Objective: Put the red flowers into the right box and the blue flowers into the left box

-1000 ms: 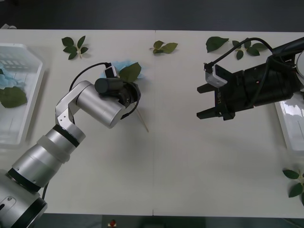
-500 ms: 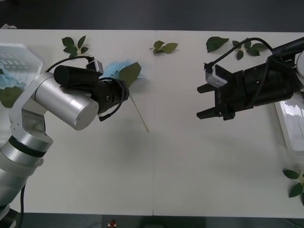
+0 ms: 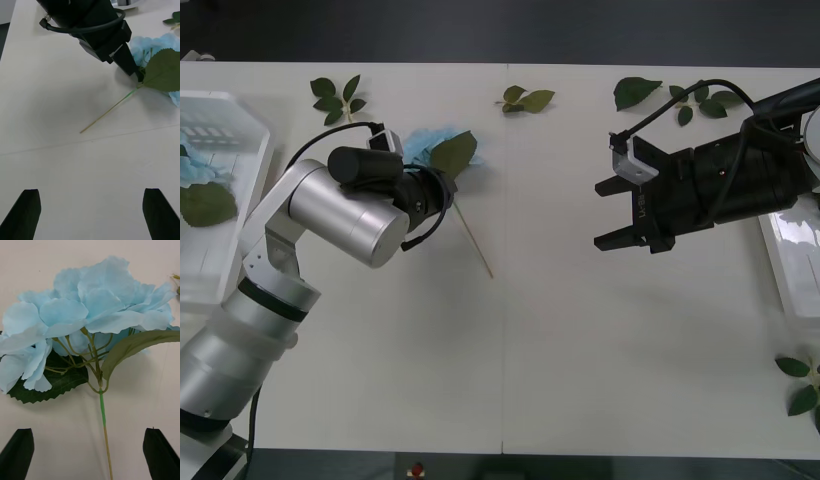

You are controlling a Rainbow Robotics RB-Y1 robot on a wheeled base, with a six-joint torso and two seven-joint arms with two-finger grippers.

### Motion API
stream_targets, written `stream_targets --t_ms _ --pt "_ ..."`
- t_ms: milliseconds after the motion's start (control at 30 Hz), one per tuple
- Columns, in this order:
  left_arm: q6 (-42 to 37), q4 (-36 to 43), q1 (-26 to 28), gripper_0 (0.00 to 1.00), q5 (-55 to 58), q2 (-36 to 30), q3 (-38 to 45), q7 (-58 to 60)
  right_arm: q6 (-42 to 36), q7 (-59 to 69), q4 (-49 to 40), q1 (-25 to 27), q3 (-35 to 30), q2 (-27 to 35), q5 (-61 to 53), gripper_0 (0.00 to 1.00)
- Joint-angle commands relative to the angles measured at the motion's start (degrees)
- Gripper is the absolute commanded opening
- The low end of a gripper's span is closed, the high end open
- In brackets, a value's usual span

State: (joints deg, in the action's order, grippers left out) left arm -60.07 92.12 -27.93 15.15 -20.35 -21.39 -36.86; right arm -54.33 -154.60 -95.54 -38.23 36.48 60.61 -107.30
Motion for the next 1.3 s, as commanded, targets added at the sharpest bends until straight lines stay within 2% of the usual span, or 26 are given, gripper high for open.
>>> stream_targets --t_ms 33,567,633,667,733,767,833,1300 --pt "2.59 -4.41 -3.80 1.00 -1.79 2.16 -0.23 -1.11 0.28 -0.40 -0.61 -0.88 -1.24 -0.32 -0.01 0.79" --pt "11.03 -16.27 -6.61 0.99 -3.72 4.53 -0.93 -2.08 0.28 -0.40 -0.61 -0.88 -1.24 -0.32 -0.01 0.79" --pt "11.91 -17.15 -6.70 0.80 -4.16 4.53 -1.46 -2.25 0.28 -0.40 -0.61 -0.88 -1.24 -0.32 -0.01 0.78" --pt "11.91 -17.24 -6.78 0.75 -4.52 4.53 -1.63 -2.25 0.28 -0.40 -0.61 -0.88 -1.24 -0.32 -0.01 0.79" --pt "11.91 -17.24 -6.78 0.45 -5.22 4.53 -1.98 -2.17 0.28 -0.40 -0.61 -0.88 -1.24 -0.32 -0.01 0.78" --pt "11.91 -17.24 -6.70 0.35 -5.22 4.53 -2.07 -2.17 0.28 -0.40 -0.61 -0.88 -1.24 -0.32 -0.01 0.79" --pt "11.91 -17.24 -6.70 0.00 -5.22 4.53 -2.07 -2.17 0.28 -0.40 -0.61 -0.88 -1.24 -0.32 -0.01 0.79" --pt "11.91 -16.62 -6.70 0.00 -2.32 4.18 -1.98 -2.43 0.28 -0.40 -0.61 -0.88 -1.24 -0.32 -0.01 0.79"
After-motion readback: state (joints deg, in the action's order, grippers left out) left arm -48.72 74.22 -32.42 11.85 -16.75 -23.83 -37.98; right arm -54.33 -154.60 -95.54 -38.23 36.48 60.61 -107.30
